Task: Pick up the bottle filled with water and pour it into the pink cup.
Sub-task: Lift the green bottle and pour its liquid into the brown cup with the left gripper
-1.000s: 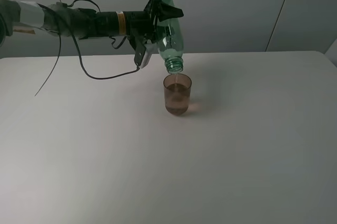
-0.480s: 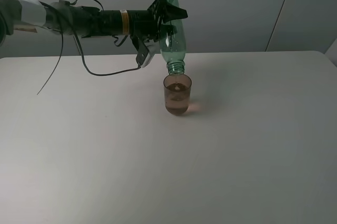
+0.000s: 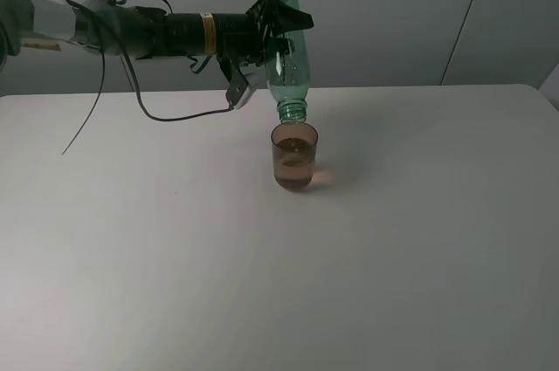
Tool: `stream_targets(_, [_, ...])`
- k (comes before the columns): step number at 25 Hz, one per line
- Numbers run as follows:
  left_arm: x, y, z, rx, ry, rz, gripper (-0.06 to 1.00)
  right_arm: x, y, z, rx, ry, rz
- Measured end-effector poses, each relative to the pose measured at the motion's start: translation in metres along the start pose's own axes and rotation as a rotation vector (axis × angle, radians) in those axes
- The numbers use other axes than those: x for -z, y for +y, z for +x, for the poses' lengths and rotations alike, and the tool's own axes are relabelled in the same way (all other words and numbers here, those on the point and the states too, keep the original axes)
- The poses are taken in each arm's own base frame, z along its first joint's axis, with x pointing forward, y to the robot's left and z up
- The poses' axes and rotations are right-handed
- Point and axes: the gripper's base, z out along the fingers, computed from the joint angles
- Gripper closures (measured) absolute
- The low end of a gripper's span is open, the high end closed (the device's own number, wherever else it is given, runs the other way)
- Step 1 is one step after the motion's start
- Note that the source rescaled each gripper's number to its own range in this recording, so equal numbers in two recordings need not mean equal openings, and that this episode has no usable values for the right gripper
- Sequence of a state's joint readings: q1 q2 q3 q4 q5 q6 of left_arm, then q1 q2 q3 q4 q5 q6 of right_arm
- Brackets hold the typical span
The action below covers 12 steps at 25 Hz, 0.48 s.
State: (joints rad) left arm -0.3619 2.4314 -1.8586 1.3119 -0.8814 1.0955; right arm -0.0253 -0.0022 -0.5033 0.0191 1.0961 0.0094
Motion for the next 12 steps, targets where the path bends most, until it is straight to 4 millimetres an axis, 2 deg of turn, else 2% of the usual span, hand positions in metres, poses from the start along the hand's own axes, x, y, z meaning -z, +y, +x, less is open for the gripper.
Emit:
stream_targets(7, [0.005,-0.002,-0.004,0.287,0.017,-0.019,0.94,0.000,0.000,0.000,0.000,0.000,0.000])
stream_targets(12, [0.025,-0.014,-0.003,0.672,0.080,-0.023,0.94,0.000,0.000,0.000,0.000,0.000,0.000])
